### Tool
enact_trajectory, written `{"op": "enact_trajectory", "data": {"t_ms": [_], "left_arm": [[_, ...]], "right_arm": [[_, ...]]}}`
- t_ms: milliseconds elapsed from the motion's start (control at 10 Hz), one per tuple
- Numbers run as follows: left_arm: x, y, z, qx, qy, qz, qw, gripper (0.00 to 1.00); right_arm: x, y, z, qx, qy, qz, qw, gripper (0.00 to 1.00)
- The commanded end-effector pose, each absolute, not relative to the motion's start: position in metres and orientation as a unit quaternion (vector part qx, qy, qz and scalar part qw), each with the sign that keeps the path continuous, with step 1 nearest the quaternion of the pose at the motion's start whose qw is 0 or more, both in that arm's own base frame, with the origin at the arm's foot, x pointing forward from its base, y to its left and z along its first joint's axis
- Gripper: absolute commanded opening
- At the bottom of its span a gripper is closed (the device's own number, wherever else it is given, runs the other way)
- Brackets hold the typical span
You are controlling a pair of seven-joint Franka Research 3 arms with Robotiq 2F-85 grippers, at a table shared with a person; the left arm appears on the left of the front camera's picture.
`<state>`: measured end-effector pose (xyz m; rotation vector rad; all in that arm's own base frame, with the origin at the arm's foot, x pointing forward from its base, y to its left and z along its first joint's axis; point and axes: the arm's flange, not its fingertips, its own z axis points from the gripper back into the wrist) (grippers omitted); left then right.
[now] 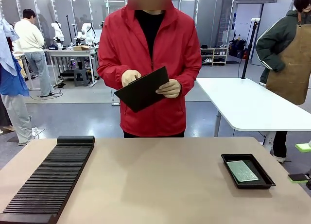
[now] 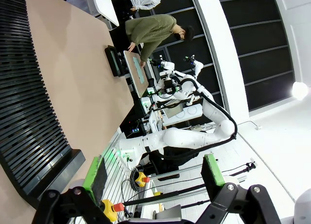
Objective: Inspect the PCB.
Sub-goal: Place the Blank PCB in the ESD tray.
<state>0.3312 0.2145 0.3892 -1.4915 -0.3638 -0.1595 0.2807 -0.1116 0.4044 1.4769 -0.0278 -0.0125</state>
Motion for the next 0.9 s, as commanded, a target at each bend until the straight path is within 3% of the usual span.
{"op": "enact_trajectory", "data": {"t_ms": [0, 800], "left_arm": [[0.3305, 0.2148, 0.3918, -0.673, -0.165, -0.072, 0.717, 1.00], [0.3305, 0.2148, 0.3918, -0.673, -0.165, -0.072, 0.717, 1.00]], "right_arm": [[0.2823, -0.1103, 0.4045, 0.671, -0.010, -0.007, 0.742, 1.00], [0.2823, -0.1103, 0.4045, 0.671, -0.010, -0.007, 0.742, 1.00]]}}
